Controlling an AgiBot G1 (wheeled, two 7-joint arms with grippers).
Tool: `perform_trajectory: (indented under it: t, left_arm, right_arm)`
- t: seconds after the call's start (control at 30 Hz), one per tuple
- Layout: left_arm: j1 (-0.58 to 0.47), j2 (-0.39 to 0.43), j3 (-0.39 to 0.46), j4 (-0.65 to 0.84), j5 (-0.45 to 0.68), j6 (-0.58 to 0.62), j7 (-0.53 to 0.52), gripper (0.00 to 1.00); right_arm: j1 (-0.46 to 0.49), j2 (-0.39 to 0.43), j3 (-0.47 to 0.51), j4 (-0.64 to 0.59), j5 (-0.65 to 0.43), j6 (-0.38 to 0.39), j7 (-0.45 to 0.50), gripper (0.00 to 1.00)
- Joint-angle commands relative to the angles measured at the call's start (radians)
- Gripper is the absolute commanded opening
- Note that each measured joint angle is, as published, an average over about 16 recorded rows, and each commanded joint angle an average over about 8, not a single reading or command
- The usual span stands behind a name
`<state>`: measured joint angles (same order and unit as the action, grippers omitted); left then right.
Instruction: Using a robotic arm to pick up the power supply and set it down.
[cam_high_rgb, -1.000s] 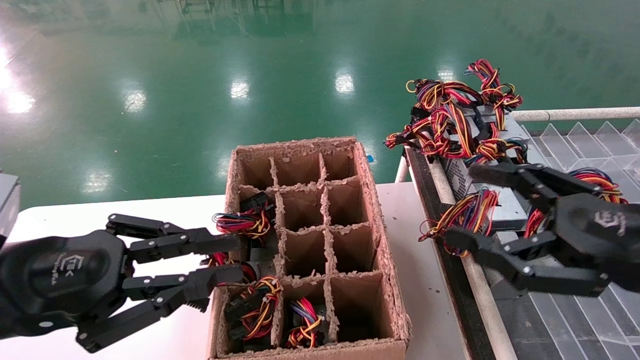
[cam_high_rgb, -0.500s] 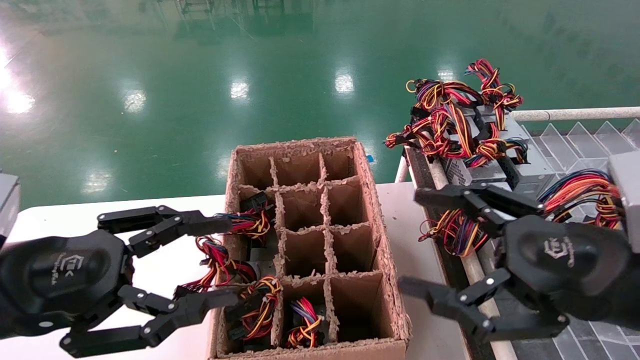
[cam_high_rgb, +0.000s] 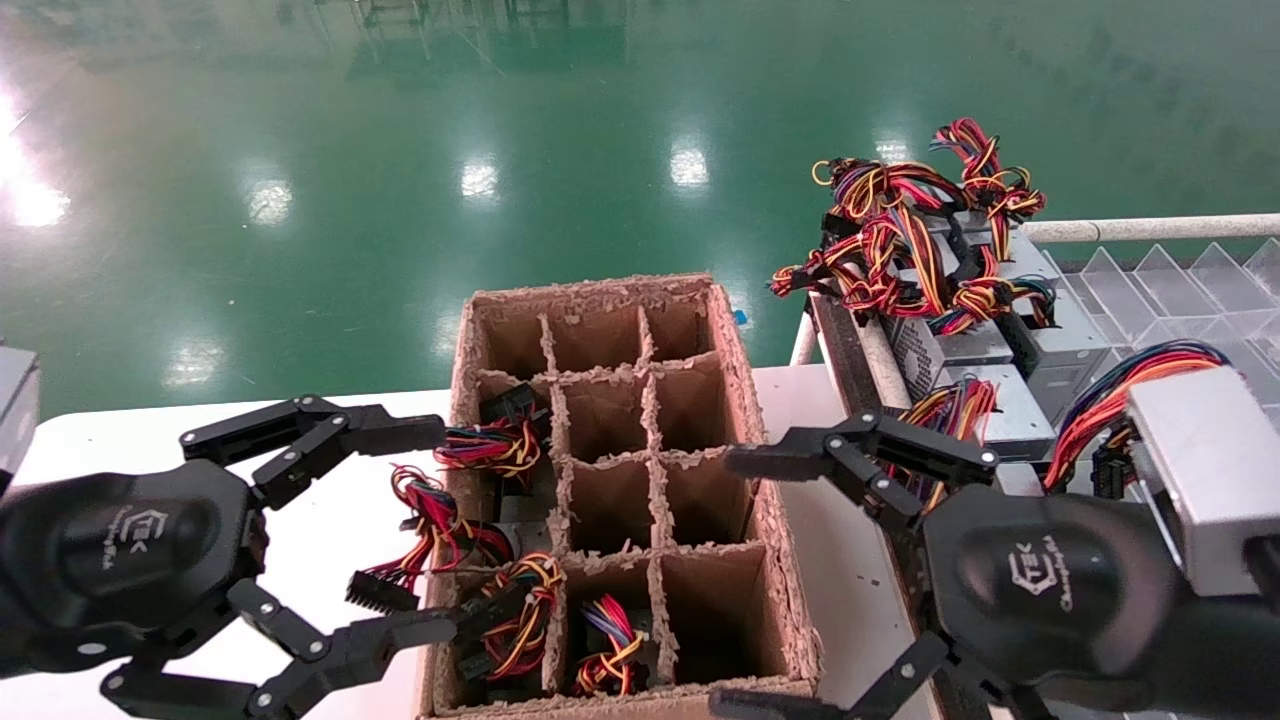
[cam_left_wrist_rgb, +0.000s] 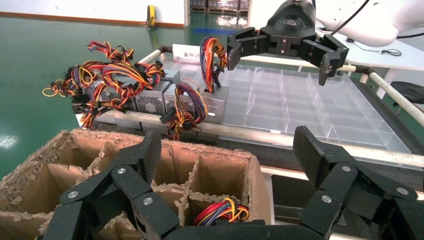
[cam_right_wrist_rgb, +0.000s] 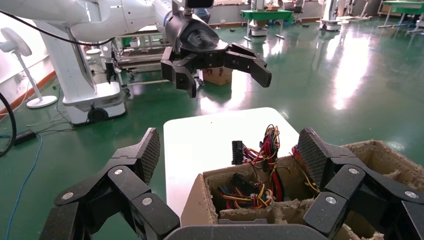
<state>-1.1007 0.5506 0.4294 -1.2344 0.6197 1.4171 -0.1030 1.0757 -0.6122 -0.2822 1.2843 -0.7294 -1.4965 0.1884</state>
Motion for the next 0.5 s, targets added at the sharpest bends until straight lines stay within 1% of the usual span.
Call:
perform_trajectory:
  t: [0.03, 0.5]
  left_arm:
    - [0.000, 0.000, 0.000, 0.000, 0.000, 0.000, 0.000, 1.00]
    - [0.000, 0.000, 0.000, 0.000, 0.000, 0.000, 0.000, 1.00]
  right_arm:
    - [0.011, -0.006, -0.016, -0.001, 0.005, -0.007, -0.009, 1.00]
    - [0.004, -0.002, -0.006, -0.002, 0.003, -0.003, -0.004, 1.00]
